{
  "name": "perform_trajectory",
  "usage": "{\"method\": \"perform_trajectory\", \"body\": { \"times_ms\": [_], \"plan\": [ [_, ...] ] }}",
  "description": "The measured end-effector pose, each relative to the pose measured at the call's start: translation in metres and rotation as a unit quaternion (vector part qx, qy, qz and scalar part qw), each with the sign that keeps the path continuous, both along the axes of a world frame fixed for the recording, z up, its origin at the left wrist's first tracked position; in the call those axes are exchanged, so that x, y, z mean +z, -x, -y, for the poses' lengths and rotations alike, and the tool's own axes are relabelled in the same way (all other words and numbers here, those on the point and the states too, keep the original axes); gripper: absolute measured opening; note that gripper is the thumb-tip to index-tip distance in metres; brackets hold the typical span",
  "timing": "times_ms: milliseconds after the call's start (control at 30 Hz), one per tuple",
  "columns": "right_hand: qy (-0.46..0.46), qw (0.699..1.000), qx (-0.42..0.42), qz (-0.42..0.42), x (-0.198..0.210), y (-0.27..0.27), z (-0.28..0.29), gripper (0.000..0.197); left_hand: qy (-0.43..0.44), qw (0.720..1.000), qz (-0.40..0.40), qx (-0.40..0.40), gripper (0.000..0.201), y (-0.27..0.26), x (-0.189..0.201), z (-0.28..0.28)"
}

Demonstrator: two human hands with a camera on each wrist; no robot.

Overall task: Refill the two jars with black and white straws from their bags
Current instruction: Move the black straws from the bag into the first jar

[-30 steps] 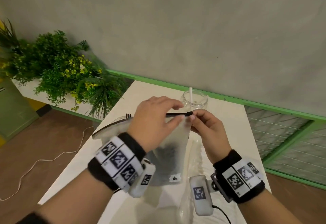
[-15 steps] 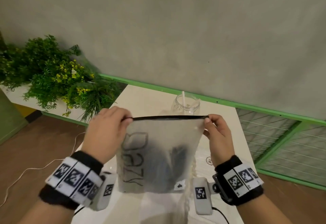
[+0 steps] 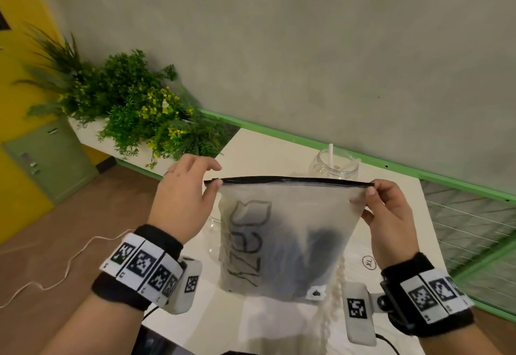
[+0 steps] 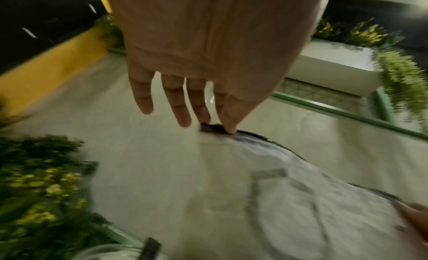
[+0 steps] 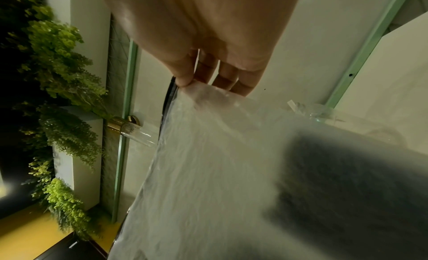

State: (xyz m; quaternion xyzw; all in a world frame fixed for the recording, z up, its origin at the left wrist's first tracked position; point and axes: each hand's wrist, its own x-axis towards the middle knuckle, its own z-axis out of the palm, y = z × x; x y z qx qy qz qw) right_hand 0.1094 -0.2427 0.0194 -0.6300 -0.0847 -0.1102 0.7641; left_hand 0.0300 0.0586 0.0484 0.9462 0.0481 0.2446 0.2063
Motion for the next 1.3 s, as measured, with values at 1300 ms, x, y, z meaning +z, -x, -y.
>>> {"method": "perform_trajectory", "body": {
  "times_ms": [1300],
  "plan": [
    [0.068,0.997,0.021,-0.004,0.012,0.008,0.01,0.018,-0.131,0.99,-0.058,-0.018,0.054,-0.041,0.005,0.05]
  ]
}}
